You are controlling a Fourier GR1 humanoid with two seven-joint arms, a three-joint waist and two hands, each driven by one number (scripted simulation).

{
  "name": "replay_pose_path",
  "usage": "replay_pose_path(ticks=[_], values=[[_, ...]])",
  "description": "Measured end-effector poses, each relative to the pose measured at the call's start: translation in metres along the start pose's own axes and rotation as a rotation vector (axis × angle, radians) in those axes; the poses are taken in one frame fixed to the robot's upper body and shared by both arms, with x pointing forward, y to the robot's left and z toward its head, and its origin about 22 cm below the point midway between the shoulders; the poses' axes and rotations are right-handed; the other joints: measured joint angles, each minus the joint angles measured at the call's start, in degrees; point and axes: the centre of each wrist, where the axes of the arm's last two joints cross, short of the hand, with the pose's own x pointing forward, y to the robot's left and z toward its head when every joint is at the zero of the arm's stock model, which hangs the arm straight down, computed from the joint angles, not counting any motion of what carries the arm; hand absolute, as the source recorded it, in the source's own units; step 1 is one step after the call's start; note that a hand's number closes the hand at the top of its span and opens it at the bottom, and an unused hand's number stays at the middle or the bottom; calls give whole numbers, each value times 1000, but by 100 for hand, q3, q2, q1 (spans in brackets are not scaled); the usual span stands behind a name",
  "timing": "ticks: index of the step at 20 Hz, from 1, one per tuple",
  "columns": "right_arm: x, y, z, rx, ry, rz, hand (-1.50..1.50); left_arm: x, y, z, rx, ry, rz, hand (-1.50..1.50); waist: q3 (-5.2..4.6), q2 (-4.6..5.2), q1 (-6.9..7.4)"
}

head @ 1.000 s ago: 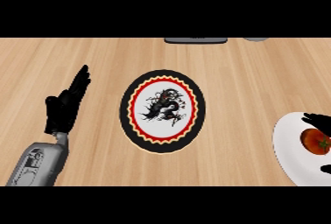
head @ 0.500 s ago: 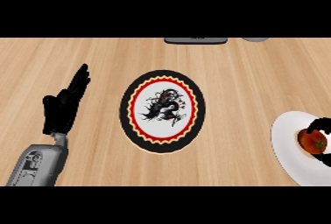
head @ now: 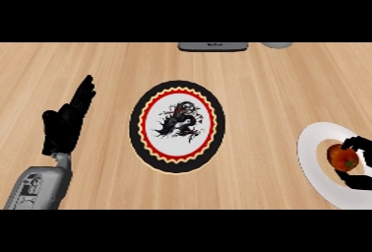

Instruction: Pick the tomato from the plate and place it in the plate

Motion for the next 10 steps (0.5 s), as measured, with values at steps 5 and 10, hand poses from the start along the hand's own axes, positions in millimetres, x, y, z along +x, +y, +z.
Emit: replay_pose_path(ticks=[5, 10], values=[[34, 24, 4, -114, 177, -29, 150, -5, 4, 3, 15, 12, -2, 0, -36, -61, -143], [99, 22, -14, -248, 135, -79, 150, -8, 6, 6, 21, 15, -3, 0, 40, -58, -164]])
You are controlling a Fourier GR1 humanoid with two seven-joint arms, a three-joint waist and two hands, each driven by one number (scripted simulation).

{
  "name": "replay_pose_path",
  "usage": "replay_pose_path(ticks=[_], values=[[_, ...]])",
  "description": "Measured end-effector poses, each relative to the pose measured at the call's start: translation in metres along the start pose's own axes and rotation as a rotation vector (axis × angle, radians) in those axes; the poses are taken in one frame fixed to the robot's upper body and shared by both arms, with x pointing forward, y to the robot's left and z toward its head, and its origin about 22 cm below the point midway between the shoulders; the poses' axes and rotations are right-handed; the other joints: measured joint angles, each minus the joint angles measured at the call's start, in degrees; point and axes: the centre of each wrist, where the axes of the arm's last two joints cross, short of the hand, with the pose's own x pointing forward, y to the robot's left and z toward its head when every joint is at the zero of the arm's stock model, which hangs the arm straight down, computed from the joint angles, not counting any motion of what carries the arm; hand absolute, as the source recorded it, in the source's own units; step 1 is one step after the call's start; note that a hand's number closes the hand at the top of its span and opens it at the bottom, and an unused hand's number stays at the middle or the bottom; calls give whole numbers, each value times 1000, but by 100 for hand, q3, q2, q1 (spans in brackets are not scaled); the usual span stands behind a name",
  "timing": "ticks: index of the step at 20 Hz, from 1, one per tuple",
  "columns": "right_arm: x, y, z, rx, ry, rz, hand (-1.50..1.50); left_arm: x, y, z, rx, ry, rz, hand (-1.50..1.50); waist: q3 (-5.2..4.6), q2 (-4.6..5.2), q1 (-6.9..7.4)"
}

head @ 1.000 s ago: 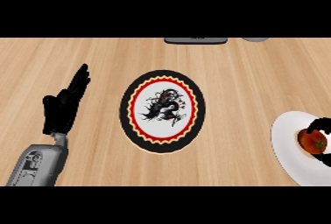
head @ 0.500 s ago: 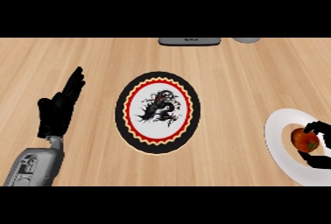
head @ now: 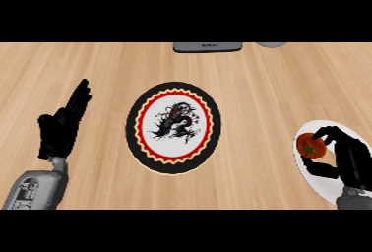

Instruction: Pick the tomato from the plate and place it in the plate

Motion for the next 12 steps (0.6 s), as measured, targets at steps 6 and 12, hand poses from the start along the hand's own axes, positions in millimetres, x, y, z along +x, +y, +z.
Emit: replay_pose_path(ticks=[6, 12], values=[[106, -17, -3, -65, -128, -95, 150, 0, 2, -1, -10, 3, 5, 0, 46, 38, 65], [208, -35, 11, -3, -142, -177, 150, 12, -12, -4, -38, -19, 12, 0, 81, 106, 261]])
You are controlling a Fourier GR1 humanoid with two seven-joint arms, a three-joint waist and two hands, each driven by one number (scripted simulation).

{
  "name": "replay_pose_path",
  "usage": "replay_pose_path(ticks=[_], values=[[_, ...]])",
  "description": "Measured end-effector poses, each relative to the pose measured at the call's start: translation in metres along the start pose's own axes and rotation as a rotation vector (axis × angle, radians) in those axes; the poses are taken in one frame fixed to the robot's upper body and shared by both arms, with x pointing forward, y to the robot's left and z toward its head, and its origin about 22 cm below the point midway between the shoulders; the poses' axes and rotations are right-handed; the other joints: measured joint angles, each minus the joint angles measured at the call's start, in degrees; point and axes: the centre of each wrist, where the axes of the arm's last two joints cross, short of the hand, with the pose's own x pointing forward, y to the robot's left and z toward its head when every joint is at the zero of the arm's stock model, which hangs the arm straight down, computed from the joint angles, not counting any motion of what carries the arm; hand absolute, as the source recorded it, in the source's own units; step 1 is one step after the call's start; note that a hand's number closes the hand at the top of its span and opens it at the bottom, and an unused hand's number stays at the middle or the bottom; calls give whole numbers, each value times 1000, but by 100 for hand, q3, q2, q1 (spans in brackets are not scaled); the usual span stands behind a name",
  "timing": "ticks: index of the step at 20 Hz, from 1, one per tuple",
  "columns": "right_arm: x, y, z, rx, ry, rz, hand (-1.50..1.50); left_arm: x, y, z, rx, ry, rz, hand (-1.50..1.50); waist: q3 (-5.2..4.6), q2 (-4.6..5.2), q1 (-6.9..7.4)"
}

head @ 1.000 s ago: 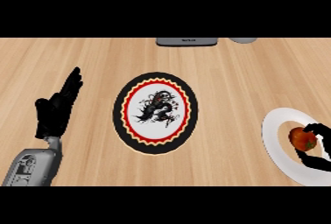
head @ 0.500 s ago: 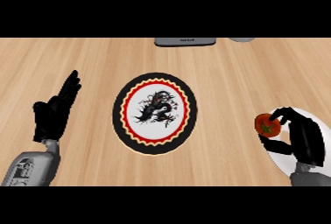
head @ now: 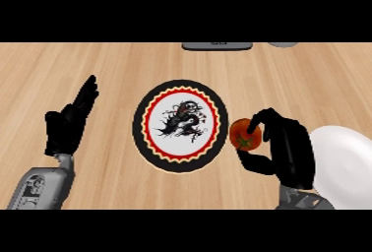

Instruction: Pick the tomato from the plate and place it in the plate

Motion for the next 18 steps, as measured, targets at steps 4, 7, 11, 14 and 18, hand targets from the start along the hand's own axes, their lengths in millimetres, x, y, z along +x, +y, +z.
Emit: replay_pose_path(ticks=[4, 7, 11, 14, 18], values=[[51, 8, -10, 41, 24, -22, 150, -1, 0, -4, -14, -18, 4, 0, 13, 43, 76], [73, 24, -24, 72, 22, -43, 150, 5, 0, -9, -16, -21, 2, 0, 19, 61, 114], [90, 52, -42, 117, 39, -13, 150, 1, -7, -8, -23, -24, 3, 0, 23, 75, 152], [99, 72, -55, 153, 58, 72, 150, 0, -10, -8, -30, -30, 2, 0, 24, 87, 202], [94, 101, -66, 198, 130, 113, -150, 2, -12, -10, -49, -34, 8, 0, 26, 112, 278]])
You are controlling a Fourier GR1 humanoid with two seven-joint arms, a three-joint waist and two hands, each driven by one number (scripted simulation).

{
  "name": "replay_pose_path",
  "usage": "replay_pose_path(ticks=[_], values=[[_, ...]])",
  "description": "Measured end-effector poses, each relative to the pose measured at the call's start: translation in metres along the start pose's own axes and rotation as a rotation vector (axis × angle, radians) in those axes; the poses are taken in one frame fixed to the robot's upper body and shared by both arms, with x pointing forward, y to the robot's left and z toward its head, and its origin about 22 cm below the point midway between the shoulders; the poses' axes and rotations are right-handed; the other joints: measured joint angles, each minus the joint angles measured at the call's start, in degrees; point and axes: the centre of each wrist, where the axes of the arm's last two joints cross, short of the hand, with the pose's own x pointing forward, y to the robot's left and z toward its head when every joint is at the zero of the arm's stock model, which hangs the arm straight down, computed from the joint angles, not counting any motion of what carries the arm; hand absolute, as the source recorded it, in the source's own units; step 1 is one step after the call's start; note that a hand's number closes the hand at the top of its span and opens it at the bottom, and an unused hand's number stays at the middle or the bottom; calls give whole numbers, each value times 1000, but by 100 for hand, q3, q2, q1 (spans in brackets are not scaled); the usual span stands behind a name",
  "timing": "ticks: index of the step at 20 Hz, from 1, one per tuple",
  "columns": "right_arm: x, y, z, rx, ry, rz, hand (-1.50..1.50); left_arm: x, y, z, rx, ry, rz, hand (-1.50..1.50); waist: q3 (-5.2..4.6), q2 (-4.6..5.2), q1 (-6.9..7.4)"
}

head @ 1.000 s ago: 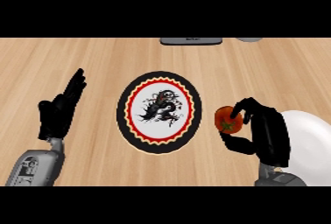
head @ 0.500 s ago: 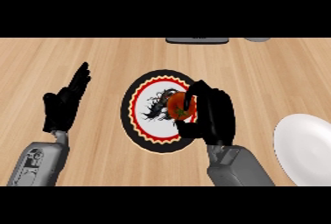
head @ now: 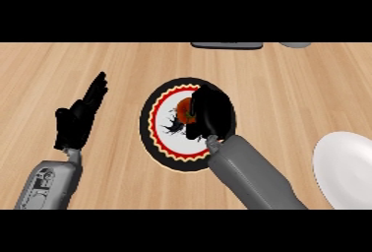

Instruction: Pick the tomato from the plate and place it in the plate

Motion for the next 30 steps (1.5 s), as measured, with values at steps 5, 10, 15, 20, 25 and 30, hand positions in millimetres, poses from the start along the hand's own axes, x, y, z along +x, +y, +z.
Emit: replay_pose_path(ticks=[5, 10, 15, 20, 25, 30], values=[[-7, 21, -13, 59, 82, -91, -150, 5, -6, -2, -8, -9, -6, 0, 4, 25, 88], [-10, 37, -17, 71, 89, -178, -150, 8, -5, -5, -14, -13, 2, 0, 6, 33, 139], [-11, 35, -15, -3, 47, -382, -150, 6, -2, -6, -9, -5, 2, 0, 9, 39, 92], [-9, 24, -12, -120, 57, -571, -150, 1, 6, -3, 16, 9, -4, 0, 7, -13, -61], [-41, 8, -8, -230, 119, -679, -150, -3, 10, 4, 41, 23, -5, 0, 4, -63, -230], [-91, -16, 15, -292, 153, -737, -150, -7, 13, 4, 52, 26, -5, 0, 1, -71, -303]])
